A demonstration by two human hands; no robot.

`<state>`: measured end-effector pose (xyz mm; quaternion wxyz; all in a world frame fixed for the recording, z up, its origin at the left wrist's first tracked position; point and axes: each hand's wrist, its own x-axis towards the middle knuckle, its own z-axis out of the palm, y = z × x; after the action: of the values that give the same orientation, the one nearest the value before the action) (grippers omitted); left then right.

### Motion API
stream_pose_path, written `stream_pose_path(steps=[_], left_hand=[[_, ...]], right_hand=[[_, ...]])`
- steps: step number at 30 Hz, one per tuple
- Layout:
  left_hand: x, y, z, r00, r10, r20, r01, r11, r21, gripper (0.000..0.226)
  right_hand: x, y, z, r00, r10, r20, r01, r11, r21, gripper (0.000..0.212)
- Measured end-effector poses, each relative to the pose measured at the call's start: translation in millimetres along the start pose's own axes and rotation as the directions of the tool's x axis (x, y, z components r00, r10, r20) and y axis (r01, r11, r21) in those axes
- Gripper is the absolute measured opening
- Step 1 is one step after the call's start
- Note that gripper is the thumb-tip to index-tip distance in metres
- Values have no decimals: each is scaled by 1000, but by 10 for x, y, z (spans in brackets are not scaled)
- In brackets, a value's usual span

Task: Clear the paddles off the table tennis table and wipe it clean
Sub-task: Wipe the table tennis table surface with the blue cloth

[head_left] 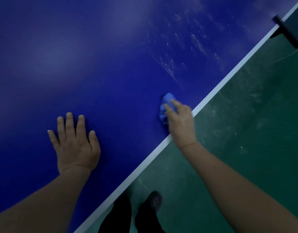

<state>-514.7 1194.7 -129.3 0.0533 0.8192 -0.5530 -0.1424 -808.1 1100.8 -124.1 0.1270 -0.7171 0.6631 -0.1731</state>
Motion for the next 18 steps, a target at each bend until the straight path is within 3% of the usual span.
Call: stream_pose_path(steps=[2, 4, 5, 6, 9, 11, 12, 14, 16, 18], left_hand=[[0, 4, -3, 1000, 3, 5, -3, 1000, -4, 67], [-3, 1, 0, 1000, 4, 7, -4, 1000, -6, 67], [-5, -2, 2, 1000, 4, 9, -4, 1000, -3, 67], [-6, -4, 7, 1000, 3, 11, -3, 1000, 0, 67], [-3, 0, 4, 1000, -2, 23, 2, 1000, 6, 67], [-3, 1, 0, 1000, -4, 29, 3, 1000, 9, 68], [-4, -1, 0, 1000, -4, 28, 4, 1000, 8, 68], [-7, 3, -5, 1000, -8, 24, 8, 1000, 1, 69], [1, 13, -2, 1000, -8, 24, 8, 1000, 2, 69], [8, 13, -2, 1000, -2, 31, 2, 1000, 15, 68]], right_hand=[[170, 385, -249, 974, 216, -73, -221, 972, -75, 24], [354, 707, -554, 884, 433, -175, -461, 869, -178, 31], [413, 748, -702, 831, 506, -231, -548, 816, -185, 35], [451, 739, -789, 834, 470, -290, -525, 837, -154, 36], [402, 256, -485, 969, 160, -190, -189, 971, -144, 32], [197, -330, -81, 995, -70, -69, 66, 996, -63, 32], [56, -609, 123, 981, -191, -21, 190, 981, -46, 32], [-160, -928, 400, 863, -501, 59, 505, 855, -115, 30], [-16, -834, 418, 786, -604, 131, 617, 778, -120, 30], [281, -597, 349, 852, -523, 31, 517, 829, -213, 32]])
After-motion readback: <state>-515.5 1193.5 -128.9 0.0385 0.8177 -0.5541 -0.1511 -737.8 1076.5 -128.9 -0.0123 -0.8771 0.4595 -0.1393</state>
